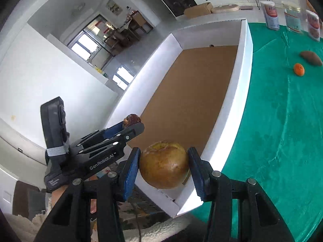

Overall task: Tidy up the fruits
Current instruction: 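Carry both fruits over the white box and open both tools to drop them, then move both open tools back over the green table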

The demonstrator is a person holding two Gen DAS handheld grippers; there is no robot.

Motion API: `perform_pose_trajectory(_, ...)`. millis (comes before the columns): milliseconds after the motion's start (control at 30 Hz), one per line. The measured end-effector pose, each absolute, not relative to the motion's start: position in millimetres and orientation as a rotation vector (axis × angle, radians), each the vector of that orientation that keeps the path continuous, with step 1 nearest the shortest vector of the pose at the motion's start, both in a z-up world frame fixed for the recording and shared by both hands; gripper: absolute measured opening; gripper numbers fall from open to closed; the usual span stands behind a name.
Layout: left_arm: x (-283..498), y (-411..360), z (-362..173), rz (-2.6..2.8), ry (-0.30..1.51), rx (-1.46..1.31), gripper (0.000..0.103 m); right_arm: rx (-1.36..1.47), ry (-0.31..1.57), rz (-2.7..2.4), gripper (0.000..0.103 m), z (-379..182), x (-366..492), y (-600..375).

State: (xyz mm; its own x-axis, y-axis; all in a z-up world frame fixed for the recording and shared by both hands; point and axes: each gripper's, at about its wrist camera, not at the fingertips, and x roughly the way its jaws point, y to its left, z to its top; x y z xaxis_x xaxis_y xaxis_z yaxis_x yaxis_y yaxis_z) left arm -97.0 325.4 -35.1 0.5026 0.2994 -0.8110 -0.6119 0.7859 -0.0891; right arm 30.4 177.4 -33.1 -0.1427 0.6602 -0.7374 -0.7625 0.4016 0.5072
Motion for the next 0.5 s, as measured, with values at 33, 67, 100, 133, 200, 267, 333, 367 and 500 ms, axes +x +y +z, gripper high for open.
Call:
perform_pose_trajectory(33,-95.7,325.3,-37.4,0.577,0.894,-0.381,0.045,-0.143,1.189,1.222,0.049,-39.4,29.5,182.9)
perform_pose_trajectory(67,-94.5,324.4,-38.2,0.589,0.895,-0.367,0.048,-0.155,1.186,1.211,0.050,-44.1,30.2,185.3)
perform_pose_trajectory(100,-92.0,322.3,-37.8,0.594,0.890,-0.351,0.050,-0.133,1.186,1.221,0.050,-45.8,32.2,184.6)
perform_pose_trajectory(133,-89.3,320.3,-35.9,0.597,0.885,-0.337,0.059,-0.113,1.186,1.216,0.053,-45.0,35.1,181.8)
perform_pose_trajectory(200,-86.4,316.6,-29.0,0.600,0.858,-0.313,0.068,-0.069,1.165,1.208,0.062,-36.4,43.6,158.6)
perform_pose_trajectory(267,-81.0,311.1,-19.0,0.582,0.817,-0.298,0.073,-0.030,1.114,1.203,0.063,-15.5,51.7,136.3)
perform_pose_trajectory(333,-71.6,301.3,-7.4,0.543,0.772,-0.289,0.083,-0.049,1.037,1.167,0.068,11.0,61.2,108.1)
perform_pose_trajectory(367,-65.0,293.5,-1.5,0.517,0.749,-0.278,0.090,-0.094,0.985,1.122,0.077,24.4,60.8,88.4)
perform_pose_trajectory(500,-33.9,258.3,12.1,0.408,0.675,-0.230,0.094,-0.324,0.774,0.827,0.086,61.7,61.6,-6.1)
